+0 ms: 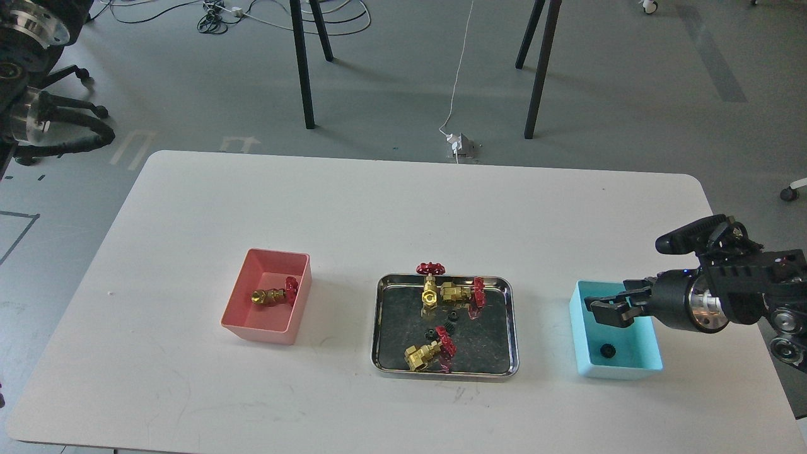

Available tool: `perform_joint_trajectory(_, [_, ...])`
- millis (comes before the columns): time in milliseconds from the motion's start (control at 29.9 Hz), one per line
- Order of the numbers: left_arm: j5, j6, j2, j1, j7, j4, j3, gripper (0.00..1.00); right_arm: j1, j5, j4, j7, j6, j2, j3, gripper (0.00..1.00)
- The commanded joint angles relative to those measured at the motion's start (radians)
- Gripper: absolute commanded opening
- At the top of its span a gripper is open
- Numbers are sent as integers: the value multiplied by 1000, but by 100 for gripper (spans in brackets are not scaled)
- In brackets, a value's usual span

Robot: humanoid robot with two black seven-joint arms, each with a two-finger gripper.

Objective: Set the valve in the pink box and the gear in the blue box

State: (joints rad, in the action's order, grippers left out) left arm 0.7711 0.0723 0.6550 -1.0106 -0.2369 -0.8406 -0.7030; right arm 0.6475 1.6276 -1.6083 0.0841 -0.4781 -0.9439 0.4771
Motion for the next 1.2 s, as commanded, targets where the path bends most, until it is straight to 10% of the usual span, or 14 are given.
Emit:
perform_joint_trajectory(0, [2,0,-3,-25,4,2,4,97,1,-200,20,9,7,20,173,82])
perform_joint_trajectory(267, [2,-16,-84,-120,37,124,14,97,67,-399,316,43,107,223,492,82])
perform_joint_trajectory(736, [-6,-14,-235,-175,86,166,70,97,501,-614,1180,33,490,639,491,81])
perform_joint_trajectory(970, [-127,-17,-255,-200,126,167,65,97,549,-760,1240,-136,567,715,503,88])
perform_joint_trajectory(1170, [-76,-14,-265,-250,165,224,126,97,561,-878,1217,-124,570,708,405,98])
